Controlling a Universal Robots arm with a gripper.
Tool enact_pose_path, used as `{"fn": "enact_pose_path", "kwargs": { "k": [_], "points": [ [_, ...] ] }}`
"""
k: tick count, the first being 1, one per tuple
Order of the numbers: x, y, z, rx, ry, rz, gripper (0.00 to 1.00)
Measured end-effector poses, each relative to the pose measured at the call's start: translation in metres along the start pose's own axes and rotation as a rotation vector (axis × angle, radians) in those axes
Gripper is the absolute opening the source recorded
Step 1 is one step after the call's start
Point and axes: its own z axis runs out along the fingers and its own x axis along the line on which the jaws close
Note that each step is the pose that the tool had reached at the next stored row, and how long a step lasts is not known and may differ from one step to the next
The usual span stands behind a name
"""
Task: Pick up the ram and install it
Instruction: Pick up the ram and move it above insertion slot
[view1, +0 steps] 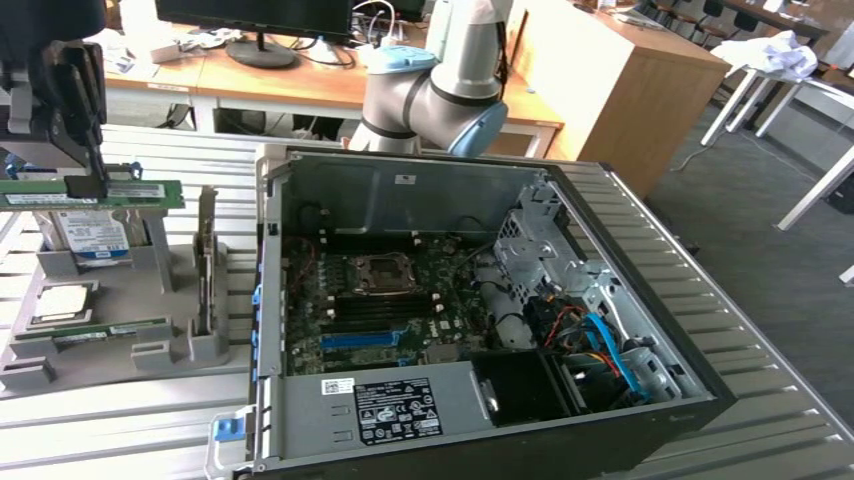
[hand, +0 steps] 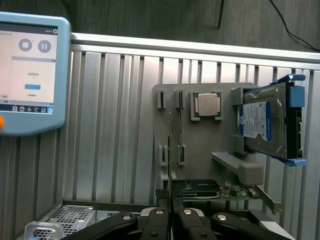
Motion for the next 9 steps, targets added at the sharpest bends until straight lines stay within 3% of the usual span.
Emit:
{"fn": "enact_pose_path", "kwargs": {
  "k": [9],
  "points": [
    [0.0004, -0.0073, 0.0000, -0.0001, 0.0000, 0.000, 0.13]
  ]
}}
